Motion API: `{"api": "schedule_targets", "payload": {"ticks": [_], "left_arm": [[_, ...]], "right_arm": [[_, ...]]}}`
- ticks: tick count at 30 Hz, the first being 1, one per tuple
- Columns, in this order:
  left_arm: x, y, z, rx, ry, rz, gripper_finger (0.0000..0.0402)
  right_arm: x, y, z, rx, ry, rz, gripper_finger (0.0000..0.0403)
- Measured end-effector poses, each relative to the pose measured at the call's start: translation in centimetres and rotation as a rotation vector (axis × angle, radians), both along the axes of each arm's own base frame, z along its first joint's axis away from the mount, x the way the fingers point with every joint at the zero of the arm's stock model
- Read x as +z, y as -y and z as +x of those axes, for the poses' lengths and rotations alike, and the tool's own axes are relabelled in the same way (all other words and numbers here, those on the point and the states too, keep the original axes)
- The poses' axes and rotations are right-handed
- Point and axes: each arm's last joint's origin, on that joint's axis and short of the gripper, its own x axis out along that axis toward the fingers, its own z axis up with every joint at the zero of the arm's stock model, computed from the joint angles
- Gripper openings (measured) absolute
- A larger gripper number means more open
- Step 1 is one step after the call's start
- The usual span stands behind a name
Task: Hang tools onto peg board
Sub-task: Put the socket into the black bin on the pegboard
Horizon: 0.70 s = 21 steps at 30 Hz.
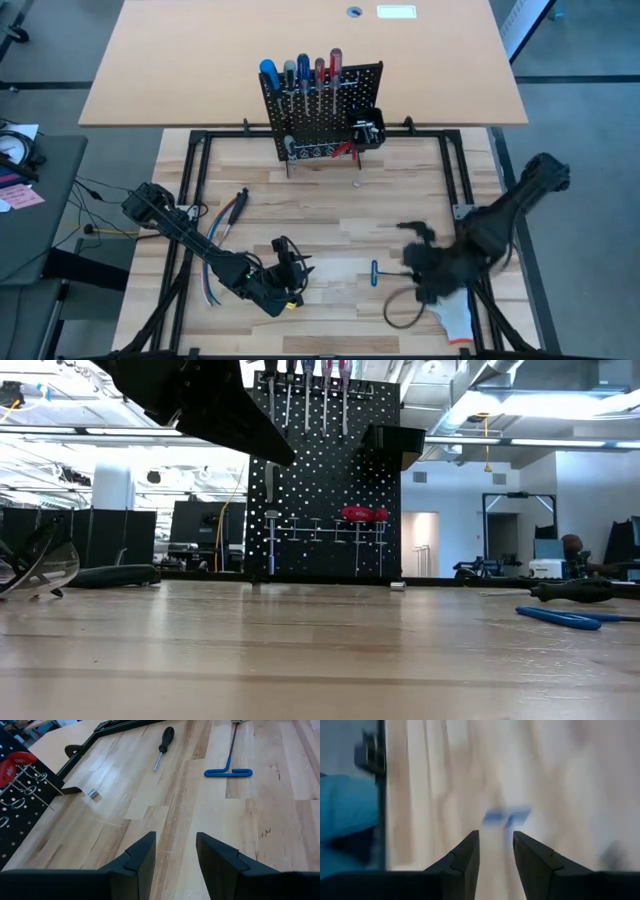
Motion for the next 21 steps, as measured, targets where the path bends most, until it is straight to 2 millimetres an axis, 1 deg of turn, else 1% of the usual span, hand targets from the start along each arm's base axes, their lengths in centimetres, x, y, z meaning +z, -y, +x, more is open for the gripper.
{"api": "schedule_targets", "payload": {"ticks": [3, 5, 7, 11, 14, 17, 21], "left_arm": [[0.0, 0.0, 0.0, 0.002, 0.002, -0.001, 0.0136], [0.0, -0.1, 0.1, 0.005, 0.004, -0.002, 0.0136], [0.0, -0.3, 0.2, 0.011, 0.004, -0.003, 0.0136], [0.0, -0.5, 0.3, 0.018, 0.007, -0.008, 0.0136], [0.0, -0.5, 0.3, 0.019, 0.007, -0.009, 0.0136], [0.0, -0.5, 0.3, 0.018, 0.005, -0.008, 0.0136], [0.0, -0.5, 0.3, 0.018, 0.003, -0.006, 0.0136]], "right_arm": [[-3.2, -1.5, -1.5, -0.148, -0.185, 0.153, 0.0137], [-5.2, -2.1, -2.2, -0.223, -0.309, 0.201, 0.0159], [-6.8, -2.4, -2.7, -0.286, -0.395, 0.221, 0.0189], [-9.7, -1.9, -3.1, -0.337, -0.576, 0.181, 0.0256], [-11.8, -0.9, -3.1, -0.362, -0.681, 0.150, 0.0292], [-13.4, -0.3, -2.8, -0.348, -0.742, 0.130, 0.0313], [-14.6, 0.3, -2.3, -0.320, -0.787, 0.110, 0.0317]]}}
